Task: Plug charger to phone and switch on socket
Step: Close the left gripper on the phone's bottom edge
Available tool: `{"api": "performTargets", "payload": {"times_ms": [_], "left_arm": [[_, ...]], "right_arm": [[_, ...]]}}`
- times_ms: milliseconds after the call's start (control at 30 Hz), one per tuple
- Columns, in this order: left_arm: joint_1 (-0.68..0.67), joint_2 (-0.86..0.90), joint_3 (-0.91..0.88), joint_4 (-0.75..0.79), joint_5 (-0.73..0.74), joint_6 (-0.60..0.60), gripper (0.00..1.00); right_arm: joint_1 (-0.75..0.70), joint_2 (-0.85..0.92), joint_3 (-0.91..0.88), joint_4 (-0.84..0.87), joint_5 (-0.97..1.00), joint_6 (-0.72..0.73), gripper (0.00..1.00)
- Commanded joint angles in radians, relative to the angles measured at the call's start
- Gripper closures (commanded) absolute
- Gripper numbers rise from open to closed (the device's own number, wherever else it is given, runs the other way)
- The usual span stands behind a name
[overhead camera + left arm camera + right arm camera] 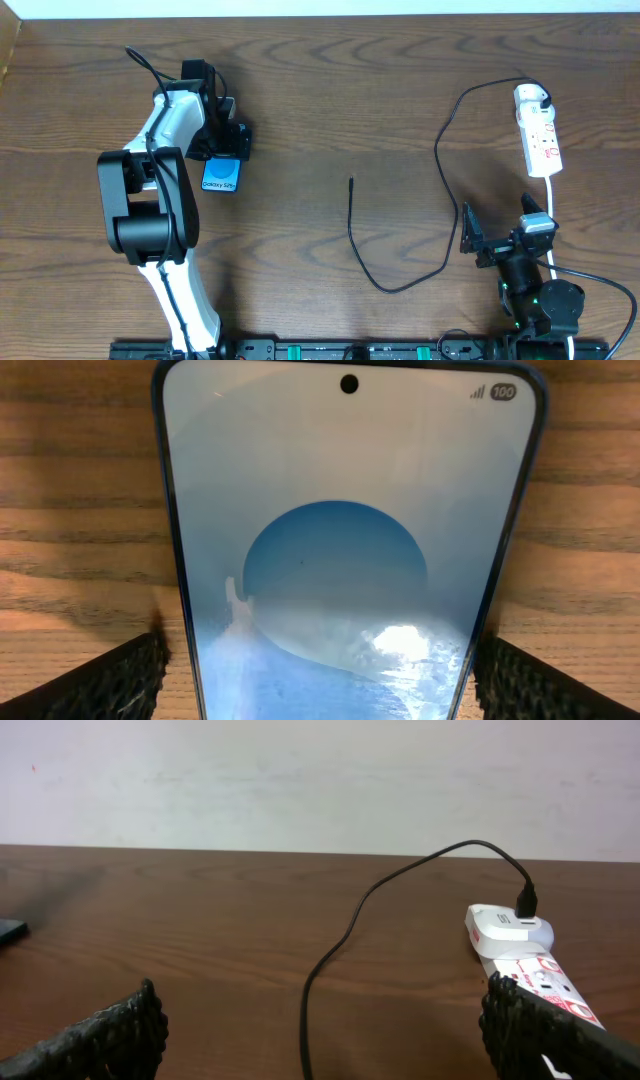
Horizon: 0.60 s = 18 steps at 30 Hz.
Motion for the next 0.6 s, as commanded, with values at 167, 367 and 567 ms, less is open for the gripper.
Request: {"api": "performTargets", "payload": {"times_ms": [167,367,567], "left_arm": [[0.001,0.024,-0.034,-0.006,0.016,0.008,0.1],[0.001,0.024,-0.034,-0.006,0.016,0.008,0.13],[0.001,0.024,-0.034,-0.006,0.016,0.008,0.19]], "right_arm": [[0.013,-0.007,-0.001,-0.005,0.003,0.003,0.01],[0.013,-0.007,-0.001,-0.005,0.003,0.003,0.01],[0.013,-0.007,-0.001,-0.005,0.004,0.003,0.01]]}}
